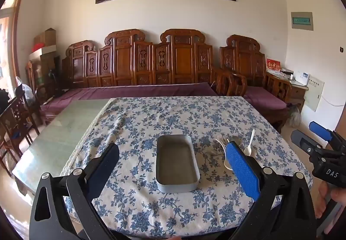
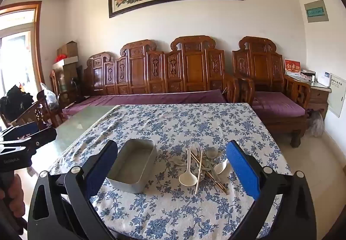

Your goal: Organize utensils

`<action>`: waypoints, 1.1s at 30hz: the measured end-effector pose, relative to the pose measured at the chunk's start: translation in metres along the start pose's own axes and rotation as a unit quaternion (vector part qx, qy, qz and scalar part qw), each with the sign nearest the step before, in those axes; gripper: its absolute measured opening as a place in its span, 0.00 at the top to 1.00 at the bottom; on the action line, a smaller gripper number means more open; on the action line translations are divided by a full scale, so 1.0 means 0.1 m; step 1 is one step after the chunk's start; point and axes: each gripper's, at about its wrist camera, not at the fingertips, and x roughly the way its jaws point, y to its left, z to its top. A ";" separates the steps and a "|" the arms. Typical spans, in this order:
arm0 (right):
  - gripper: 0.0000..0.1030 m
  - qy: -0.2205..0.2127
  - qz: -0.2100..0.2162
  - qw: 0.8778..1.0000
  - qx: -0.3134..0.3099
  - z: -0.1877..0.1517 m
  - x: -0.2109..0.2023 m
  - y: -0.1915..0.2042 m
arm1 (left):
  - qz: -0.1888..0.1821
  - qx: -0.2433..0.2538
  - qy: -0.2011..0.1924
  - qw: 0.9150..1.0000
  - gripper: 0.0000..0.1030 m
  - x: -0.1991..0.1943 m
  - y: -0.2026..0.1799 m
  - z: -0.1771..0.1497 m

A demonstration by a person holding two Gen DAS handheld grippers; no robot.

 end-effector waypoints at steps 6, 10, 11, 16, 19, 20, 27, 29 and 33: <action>0.02 0.002 0.002 1.000 0.000 0.00 0.00 0.01 | 0.001 0.002 -0.001 1.000 0.07 0.00 0.00 0.00; 0.03 0.002 0.002 1.000 -0.002 0.00 -0.01 0.03 | 0.001 0.002 -0.002 1.000 0.08 0.00 0.00 0.00; 0.03 0.002 0.002 1.000 0.003 0.00 0.00 -0.01 | 0.002 0.003 -0.003 1.000 0.08 0.00 -0.01 0.00; 0.02 0.002 0.002 1.000 0.003 0.00 -0.01 0.00 | 0.004 0.006 -0.006 1.000 0.07 0.01 -0.09 0.00; 0.02 0.002 0.002 1.000 0.003 0.00 -0.01 0.01 | 0.003 0.005 -0.007 1.000 0.07 -0.02 -0.08 0.04; 0.02 0.002 0.002 1.000 0.003 0.00 -0.01 0.00 | 0.003 0.004 -0.007 1.000 0.07 -0.02 -0.09 0.06; 0.02 0.001 0.003 1.000 0.005 0.00 -0.01 0.01 | -0.002 0.005 -0.012 1.000 0.07 -0.11 -0.08 0.10; 0.02 0.001 0.003 1.000 0.005 0.02 -0.02 0.07 | -0.002 0.005 -0.012 1.000 0.08 -0.11 -0.08 0.11; 0.02 0.001 0.003 1.000 0.005 0.02 -0.01 0.07 | -0.002 0.006 -0.013 1.000 0.07 -0.12 -0.09 0.09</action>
